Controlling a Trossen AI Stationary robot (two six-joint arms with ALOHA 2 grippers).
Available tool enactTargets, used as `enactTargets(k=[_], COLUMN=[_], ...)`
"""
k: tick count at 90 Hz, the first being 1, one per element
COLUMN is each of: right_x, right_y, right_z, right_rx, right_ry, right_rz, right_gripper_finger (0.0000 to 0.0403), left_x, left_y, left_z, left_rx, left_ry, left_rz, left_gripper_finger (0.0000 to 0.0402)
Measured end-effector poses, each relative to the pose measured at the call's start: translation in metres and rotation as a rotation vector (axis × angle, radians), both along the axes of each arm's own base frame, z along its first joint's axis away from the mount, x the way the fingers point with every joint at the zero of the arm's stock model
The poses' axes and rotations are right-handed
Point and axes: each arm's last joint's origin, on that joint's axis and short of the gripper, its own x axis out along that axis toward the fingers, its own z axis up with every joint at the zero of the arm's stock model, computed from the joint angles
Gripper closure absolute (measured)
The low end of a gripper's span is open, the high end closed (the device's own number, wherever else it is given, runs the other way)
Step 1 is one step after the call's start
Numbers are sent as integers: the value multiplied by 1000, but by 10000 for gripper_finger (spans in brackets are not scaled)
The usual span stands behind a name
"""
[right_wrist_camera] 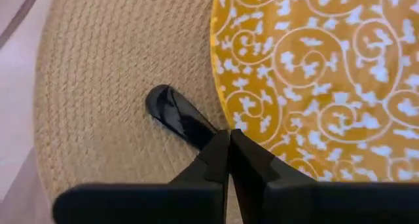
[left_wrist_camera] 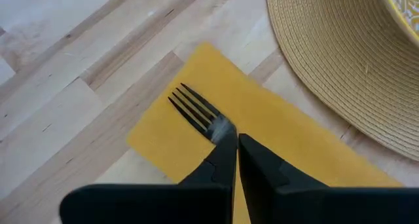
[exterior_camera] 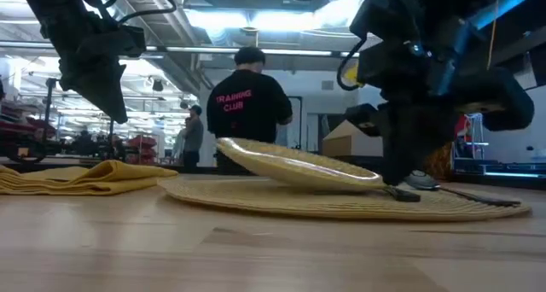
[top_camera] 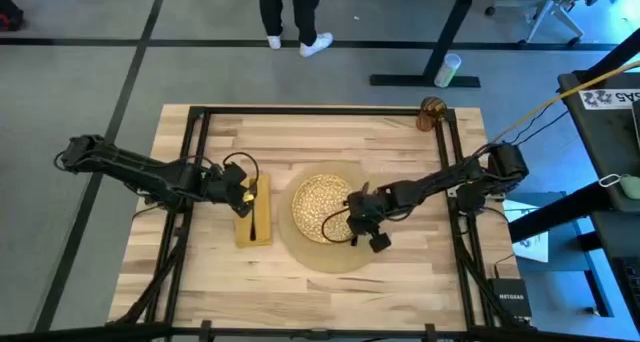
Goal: Set table place
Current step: Adjust the black table knife on the yellow placemat
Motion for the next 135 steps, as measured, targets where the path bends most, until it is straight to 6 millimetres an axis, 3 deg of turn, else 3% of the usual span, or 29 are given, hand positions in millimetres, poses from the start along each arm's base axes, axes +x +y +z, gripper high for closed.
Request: enactTargets(k=[135], right_x=[-10], right_y=[-1], right_z=[-3], right_rx=[43], right_ry=[120], right_rz=[15], right_gripper_finger=[403], left_x=[0], left_y=[0], left_z=[0], left_rx=[1], left_ry=[1], left_rz=[-2], left_gripper_finger=[402])
